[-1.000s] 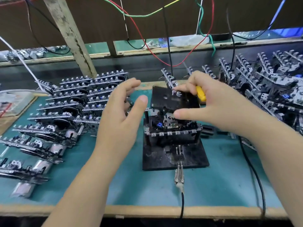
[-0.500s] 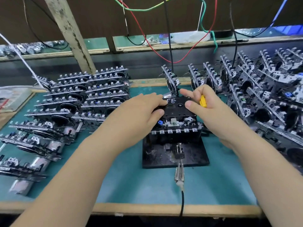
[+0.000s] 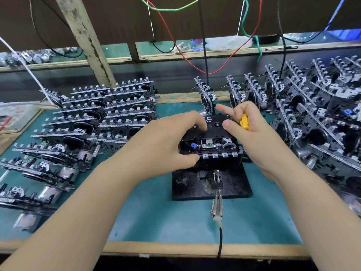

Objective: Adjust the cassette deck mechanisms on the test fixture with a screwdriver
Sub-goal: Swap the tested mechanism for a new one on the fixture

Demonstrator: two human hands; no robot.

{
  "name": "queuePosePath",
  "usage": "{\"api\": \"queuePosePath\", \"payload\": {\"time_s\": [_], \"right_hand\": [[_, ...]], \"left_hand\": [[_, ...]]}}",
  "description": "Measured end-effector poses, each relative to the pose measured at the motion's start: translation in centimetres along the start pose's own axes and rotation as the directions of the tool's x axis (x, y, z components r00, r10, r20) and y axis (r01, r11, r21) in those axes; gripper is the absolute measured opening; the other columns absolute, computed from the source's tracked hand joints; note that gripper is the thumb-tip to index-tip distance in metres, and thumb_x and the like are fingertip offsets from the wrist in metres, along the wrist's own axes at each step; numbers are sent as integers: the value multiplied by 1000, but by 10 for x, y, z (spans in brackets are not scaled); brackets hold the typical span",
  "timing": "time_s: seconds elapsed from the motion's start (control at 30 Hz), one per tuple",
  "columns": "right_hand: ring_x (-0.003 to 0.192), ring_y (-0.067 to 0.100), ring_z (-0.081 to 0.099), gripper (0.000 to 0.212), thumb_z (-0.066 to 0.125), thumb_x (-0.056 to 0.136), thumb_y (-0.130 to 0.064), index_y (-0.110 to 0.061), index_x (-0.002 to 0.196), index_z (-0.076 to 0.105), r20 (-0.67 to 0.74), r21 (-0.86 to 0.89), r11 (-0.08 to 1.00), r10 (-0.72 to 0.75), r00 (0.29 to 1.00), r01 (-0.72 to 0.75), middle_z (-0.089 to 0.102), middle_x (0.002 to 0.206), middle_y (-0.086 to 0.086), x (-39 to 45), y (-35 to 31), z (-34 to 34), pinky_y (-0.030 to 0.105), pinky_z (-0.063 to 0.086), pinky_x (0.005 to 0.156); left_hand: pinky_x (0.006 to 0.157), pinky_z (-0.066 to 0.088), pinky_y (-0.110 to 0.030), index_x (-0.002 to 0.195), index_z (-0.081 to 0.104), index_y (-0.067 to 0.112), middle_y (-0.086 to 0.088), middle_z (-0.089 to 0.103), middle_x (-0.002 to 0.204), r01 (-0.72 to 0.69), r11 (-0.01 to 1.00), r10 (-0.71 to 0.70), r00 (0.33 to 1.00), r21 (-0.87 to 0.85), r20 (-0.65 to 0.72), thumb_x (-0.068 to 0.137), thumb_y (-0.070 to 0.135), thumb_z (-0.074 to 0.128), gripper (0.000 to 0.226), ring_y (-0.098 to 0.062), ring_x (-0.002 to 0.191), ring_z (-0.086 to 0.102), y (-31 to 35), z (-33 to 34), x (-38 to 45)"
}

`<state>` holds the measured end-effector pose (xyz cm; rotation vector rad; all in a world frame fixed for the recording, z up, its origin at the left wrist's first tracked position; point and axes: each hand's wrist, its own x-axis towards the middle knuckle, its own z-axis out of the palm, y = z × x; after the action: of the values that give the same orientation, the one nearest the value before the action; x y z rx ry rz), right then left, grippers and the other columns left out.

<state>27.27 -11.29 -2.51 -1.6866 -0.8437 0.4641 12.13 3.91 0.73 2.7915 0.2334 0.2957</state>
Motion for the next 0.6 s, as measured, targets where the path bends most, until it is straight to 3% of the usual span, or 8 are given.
{"api": "queuePosePath", "payload": {"time_s": [0.1,0.13,0.23,0.33,0.47,0.6], "right_hand": [[123,-9,50,25,53,102,-12,-22,90,34,-6,36,999,6,1000,-6,61,134,-25,-1,0,0,22,34,96],[124,-9,50,24,53,102,-12,-22,90,34,-6,45,999,6,1000,-6,61,134,-24,-1,1,0,21,33,96],[124,-11,49,24,53,102,-13,-22,90,34,-5,61,998,6,1000,-6,61,134,-24,-1,2,0,17,33,94],[125,-10,49,25,52,102,-12,-23,89,34,-2,80,997,6,1000,-6,61,135,-23,0,5,1,20,33,96],[125,-9,50,25,52,102,-12,-24,88,34,-7,88,996,4,1000,-4,62,135,-22,0,7,1,18,32,95],[126,-9,49,25,52,103,-13,-24,88,34,-15,88,996,9,1000,-8,62,135,-22,0,8,2,15,32,93]], "left_hand": [[106,25,-7,125,53,36,10,44,153,-26,997,26,1000,-72,-3,87,31,71,43,1,143,31,-3,10,-7],[113,18,-8,127,54,35,7,35,161,-20,994,18,1000,-103,-17,88,29,70,42,1,149,19,-3,13,-9],[124,18,-34,130,54,31,1,14,168,-4,989,-6,998,-151,-70,88,27,71,46,-5,154,3,-3,25,-16],[125,14,-35,134,48,37,3,-2,169,3,984,-19,996,-176,-90,76,44,79,66,-7,155,-6,-3,35,-23],[123,21,-50,134,36,47,5,-10,169,56,978,-81,990,-199,-118,55,70,75,90,-13,156,-7,4,48,-28],[116,33,-52,123,44,46,6,-5,169,87,946,-178,945,-312,-275,59,48,92,80,-13,156,4,11,67,-21]]}}
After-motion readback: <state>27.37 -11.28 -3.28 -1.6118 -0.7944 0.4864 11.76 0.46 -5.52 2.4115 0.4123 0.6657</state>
